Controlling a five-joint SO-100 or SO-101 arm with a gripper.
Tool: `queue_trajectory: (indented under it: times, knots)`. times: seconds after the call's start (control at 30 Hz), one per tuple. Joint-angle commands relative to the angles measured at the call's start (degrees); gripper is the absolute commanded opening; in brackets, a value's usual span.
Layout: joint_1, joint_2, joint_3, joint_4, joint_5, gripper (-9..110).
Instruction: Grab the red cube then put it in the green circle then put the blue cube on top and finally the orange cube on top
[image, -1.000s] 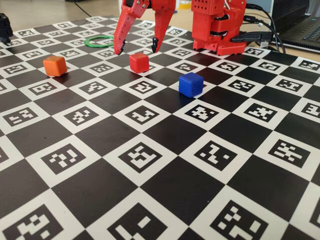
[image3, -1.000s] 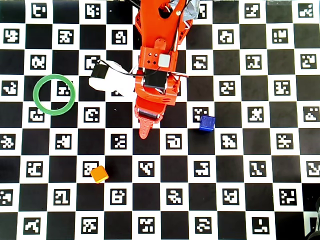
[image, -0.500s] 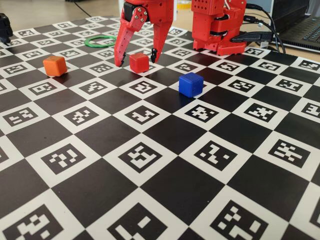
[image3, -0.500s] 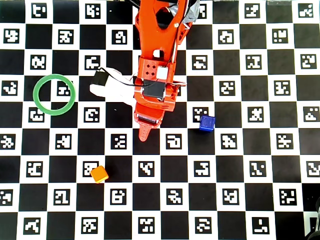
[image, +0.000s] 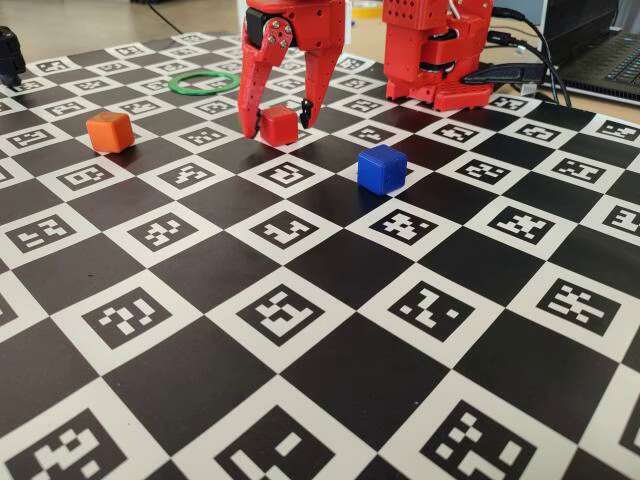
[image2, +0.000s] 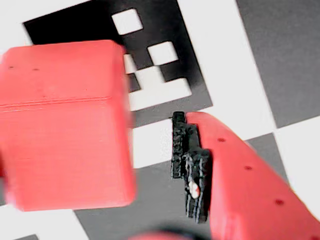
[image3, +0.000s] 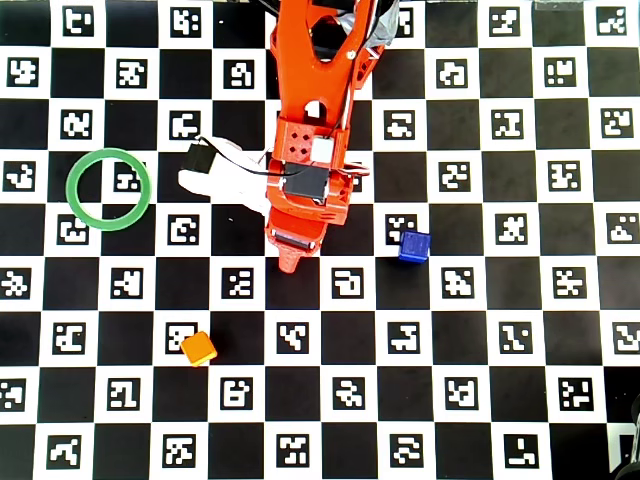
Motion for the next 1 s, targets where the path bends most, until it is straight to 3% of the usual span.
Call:
queue_trajectory:
  times: [0.0,0.4,0.97]
  knots:
    - [-0.53,0.7,-0.53,-0.53,0.97,19]
    - [-0.18,1.05,-1.41,0.09,0.35,14]
    - [7.56,7.12,-21.09,21.45,-15.47,11]
